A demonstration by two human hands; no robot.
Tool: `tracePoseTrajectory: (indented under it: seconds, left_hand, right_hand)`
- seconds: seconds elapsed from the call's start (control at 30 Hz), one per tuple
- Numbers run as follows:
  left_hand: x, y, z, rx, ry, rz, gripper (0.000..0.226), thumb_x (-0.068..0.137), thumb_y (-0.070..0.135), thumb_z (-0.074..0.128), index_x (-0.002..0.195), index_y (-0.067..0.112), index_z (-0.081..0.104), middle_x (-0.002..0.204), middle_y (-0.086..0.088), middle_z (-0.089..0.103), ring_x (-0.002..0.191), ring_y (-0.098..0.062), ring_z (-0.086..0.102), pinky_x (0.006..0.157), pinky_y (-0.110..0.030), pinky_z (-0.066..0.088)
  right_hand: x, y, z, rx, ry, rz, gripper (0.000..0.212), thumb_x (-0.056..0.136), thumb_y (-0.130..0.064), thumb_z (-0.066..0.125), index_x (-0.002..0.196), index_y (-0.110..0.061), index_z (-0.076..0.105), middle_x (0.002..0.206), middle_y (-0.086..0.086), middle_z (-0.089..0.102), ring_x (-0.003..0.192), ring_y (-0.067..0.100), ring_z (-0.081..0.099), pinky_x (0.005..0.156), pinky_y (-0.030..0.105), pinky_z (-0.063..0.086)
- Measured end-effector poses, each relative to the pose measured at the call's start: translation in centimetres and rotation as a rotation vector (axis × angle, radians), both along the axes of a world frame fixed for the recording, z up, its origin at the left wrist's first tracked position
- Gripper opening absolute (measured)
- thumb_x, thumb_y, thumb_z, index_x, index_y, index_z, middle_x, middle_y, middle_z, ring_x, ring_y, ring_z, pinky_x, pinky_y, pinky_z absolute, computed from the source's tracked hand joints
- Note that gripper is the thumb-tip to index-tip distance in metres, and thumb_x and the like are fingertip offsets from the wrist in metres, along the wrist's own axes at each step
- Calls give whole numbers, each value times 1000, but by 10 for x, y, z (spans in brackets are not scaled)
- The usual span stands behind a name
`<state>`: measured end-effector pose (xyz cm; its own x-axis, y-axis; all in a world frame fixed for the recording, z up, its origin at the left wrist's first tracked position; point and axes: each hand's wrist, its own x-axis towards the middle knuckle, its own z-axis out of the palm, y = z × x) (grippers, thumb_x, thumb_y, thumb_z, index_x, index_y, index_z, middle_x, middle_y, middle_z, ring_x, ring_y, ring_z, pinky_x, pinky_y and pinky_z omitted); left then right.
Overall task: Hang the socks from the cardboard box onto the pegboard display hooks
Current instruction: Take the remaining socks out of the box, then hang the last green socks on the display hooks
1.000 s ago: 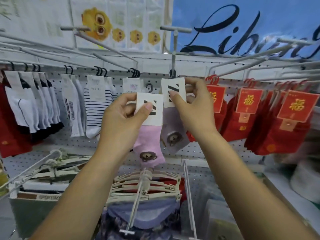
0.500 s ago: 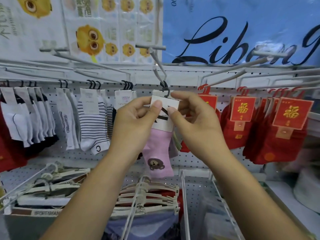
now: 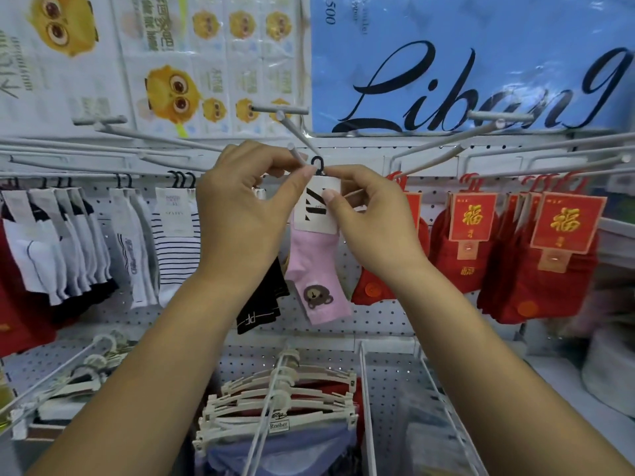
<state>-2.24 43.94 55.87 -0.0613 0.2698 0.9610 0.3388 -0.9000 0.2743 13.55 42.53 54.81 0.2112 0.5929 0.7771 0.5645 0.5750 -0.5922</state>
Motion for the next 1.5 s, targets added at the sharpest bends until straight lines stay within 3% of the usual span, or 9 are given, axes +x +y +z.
tracePoseTrajectory:
  seconds: [0.4, 0.53, 0.63, 0.8, 0.9, 1.07, 1.2, 1.37, 1.5]
  left_hand:
    - [-9, 4, -1, -7, 66, -63, 12, 90, 22, 77, 98, 13, 79, 89, 8, 73, 90, -5, 60, 83, -16, 44]
    - [-22, 1, -6, -4, 93, -69, 7, 92, 24, 74, 98, 24, 77, 91, 20, 67, 93, 0, 58, 86, -20, 45]
    - [-35, -5, -18, -35, 106, -69, 8, 92, 24, 74, 98, 21, 79, 95, 15, 70, 97, -3, 58, 89, -17, 42]
    - [-66, -21, -47, -121, 216, -56, 16, 93, 24, 71, 106, 16, 77, 106, 6, 71, 107, -13, 61, 91, -21, 44]
    - [-87, -37, -68, -174, 308, -58, 23, 93, 23, 73, 114, 15, 74, 111, 11, 66, 111, -15, 60, 92, -12, 36]
    - [-121, -65, -121, -318, 437, -166, 31, 94, 23, 72, 124, 16, 69, 122, 11, 62, 121, -17, 57, 102, -20, 36]
    - [-142, -84, -172, -430, 565, -238, 34, 94, 24, 71, 126, 14, 68, 130, 0, 66, 125, -21, 56, 104, -29, 41]
    - [-157, -128, -232, -596, 683, -418, 38, 94, 26, 71, 129, 13, 66, 136, -1, 62, 129, -19, 51, 108, -39, 44]
    - [-152, -168, -282, -682, 840, -544, 40, 94, 28, 72, 131, 14, 65, 139, -1, 61, 131, -20, 52, 111, -38, 42]
  right_hand:
    - [2, 1, -6, -51, -174, -163, 38, 96, -20, 67, 134, -27, 64, 109, -2, 56, 82, 3, 60, 84, 20, 50]
    - [-2, -12, -12, -90, -179, -217, 48, 97, -23, 67, 143, -28, 55, 118, -3, 51, 92, 9, 58, 92, 26, 52]
    - [-9, -29, -22, -86, -154, -276, 49, 96, -25, 67, 144, -27, 54, 117, -7, 47, 101, 11, 55, 97, 29, 50]
    - [-32, -74, -52, -14, -186, -374, 36, 96, -25, 67, 132, -20, 65, 120, -6, 60, 108, 10, 58, 95, 29, 51]
    - [-53, -108, -81, 0, -210, -434, 33, 95, -24, 69, 127, -16, 68, 122, -1, 66, 113, 15, 61, 96, 29, 49]
    - [-90, -159, -140, -104, -228, -510, 34, 94, -24, 70, 126, -14, 69, 124, 1, 67, 118, 17, 59, 101, 25, 45]
    - [-114, -203, -181, -229, -234, -566, 34, 93, -21, 71, 124, -9, 69, 124, 7, 67, 117, 19, 57, 101, 8, 32]
    - [-132, -272, -243, -436, -164, -644, 35, 93, -24, 71, 127, -14, 66, 127, 2, 65, 121, 21, 57, 103, 24, 41]
    - [-139, -342, -310, -589, -23, -751, 33, 90, -21, 74, 121, -12, 69, 117, 6, 68, 110, 21, 59, 94, 21, 41]
